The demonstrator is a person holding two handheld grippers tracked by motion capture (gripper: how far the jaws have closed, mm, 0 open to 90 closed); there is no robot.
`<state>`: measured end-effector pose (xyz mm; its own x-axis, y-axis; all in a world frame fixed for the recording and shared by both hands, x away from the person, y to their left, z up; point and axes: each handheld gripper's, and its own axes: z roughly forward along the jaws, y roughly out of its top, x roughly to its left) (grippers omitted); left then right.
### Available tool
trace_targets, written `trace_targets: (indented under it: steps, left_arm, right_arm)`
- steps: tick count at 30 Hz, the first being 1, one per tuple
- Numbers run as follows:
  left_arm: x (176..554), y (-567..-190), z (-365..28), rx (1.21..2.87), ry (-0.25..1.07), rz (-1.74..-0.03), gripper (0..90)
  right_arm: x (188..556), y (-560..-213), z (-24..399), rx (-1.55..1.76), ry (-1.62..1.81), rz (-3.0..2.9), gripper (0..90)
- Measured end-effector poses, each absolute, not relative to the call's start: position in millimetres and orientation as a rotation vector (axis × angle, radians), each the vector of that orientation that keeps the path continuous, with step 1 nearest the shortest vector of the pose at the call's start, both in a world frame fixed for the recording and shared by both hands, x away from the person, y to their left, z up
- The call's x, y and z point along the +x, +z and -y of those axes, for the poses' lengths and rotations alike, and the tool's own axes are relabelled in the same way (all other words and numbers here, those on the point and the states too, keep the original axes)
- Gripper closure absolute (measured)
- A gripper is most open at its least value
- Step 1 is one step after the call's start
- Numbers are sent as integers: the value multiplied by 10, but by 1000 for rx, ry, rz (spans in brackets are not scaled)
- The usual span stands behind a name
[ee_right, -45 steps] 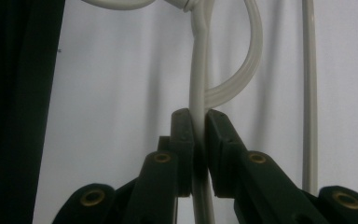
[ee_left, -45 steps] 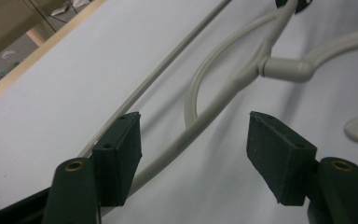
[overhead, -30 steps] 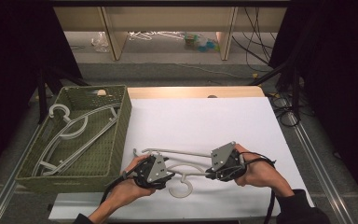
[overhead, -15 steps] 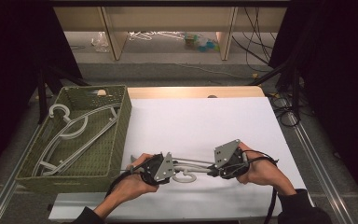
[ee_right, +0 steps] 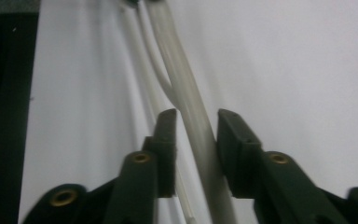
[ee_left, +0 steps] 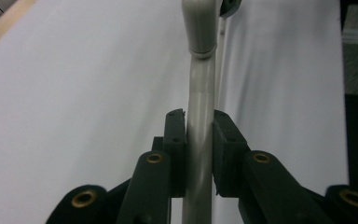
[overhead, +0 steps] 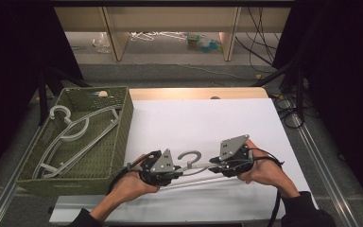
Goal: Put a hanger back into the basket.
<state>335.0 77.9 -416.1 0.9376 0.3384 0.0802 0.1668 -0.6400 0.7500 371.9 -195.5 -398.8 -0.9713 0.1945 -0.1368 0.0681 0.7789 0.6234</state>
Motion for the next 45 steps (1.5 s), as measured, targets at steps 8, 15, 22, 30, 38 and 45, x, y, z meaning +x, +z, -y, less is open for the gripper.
trace_targets:
  steps: [8, 15, 22, 30, 38, 45]
  left_arm:
    - [3431, -4204, -893, 2193, 130, -537, 789]
    - [3486, -4176, -1000, 2138, 63, -619, 789]
    - [3543, -4098, -1166, 2080, 60, -672, 788]
    - [3523, -4015, -1270, 2025, 60, -713, 788]
    - [3443, -3896, -1445, 1953, 63, -737, 787]
    - [3395, -3681, -1617, 1874, 70, -748, 787]
  right_arm:
    - [3719, -3950, 1928, 351, 1016, -2711, 446]
    - [3678, -3885, 1922, 465, 1062, -2625, 396]
    - [3474, -3835, 1894, 461, 1117, -2624, 389]
    - [3205, -4010, 1962, 535, 1259, -2573, 324]
    - [3180, -4106, 2064, 626, 1303, -2528, 296]
    - [3165, -4149, 2076, 631, 1297, -2541, 280]
